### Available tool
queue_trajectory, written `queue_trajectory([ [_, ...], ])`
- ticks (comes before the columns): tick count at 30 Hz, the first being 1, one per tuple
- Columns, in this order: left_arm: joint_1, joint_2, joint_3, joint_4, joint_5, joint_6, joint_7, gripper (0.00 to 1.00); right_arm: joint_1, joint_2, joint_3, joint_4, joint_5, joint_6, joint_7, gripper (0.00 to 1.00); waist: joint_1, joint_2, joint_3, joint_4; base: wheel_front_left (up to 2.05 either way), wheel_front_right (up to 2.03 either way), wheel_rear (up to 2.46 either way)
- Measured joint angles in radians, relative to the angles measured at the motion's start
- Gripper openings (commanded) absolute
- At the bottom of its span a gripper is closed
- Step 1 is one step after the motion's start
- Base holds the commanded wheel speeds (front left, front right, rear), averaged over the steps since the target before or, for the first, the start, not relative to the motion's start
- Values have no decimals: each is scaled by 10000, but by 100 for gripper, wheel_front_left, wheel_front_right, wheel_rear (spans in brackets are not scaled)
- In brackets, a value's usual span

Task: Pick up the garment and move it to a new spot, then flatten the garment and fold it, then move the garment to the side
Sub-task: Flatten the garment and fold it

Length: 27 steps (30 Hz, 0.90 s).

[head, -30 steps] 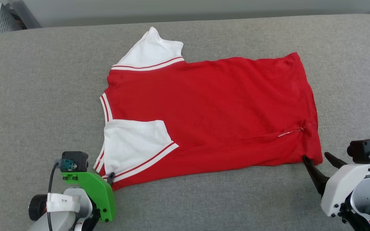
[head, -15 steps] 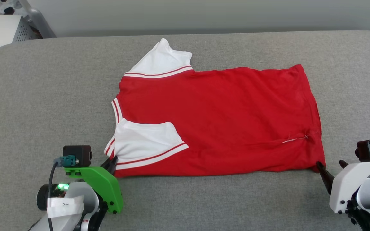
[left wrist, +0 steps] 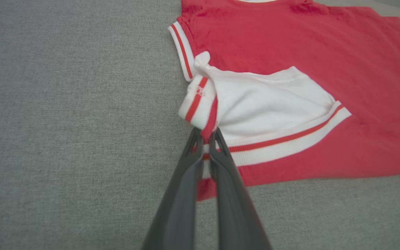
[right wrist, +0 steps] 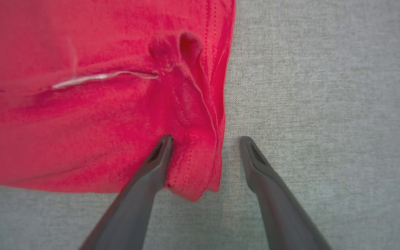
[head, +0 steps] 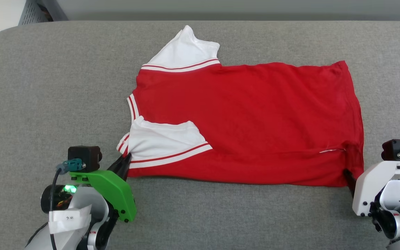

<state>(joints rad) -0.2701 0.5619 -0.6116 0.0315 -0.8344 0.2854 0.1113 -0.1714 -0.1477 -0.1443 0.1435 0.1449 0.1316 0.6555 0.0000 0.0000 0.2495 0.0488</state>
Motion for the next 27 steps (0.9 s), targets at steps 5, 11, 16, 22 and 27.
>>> queue_trajectory([
  [5, -12, 42, -77, 230, 4, -100, 69, 0, -141, 65, 136, 274, 460, -6, 90, 0, 0, 0, 175, -53, 0, 0, 0],
  [11, -13, 61, -159, 575, -35, -171, 234, 0, -191, 4, 272, 403, 629, 8, -54, 0, 0, 0, 54, -160, 0, 0, 0],
  [16, 50, 81, -238, 830, -159, -180, 320, 0, -139, -366, 393, 460, 796, 10, -88, 0, 0, 0, -279, -217, 0, 0, 0],
  [22, 440, 100, -337, 871, -303, -221, 545, 0, 351, -1068, 600, 412, 1231, 10, 127, 0, 0, 0, -810, -252, 0, 0, 0],
  [27, 854, 222, -546, 654, -470, -192, 959, 0, 929, -1480, 614, -71, 1638, 10, 489, 0, 0, 0, -1272, -233, 0, 0, 0],
])
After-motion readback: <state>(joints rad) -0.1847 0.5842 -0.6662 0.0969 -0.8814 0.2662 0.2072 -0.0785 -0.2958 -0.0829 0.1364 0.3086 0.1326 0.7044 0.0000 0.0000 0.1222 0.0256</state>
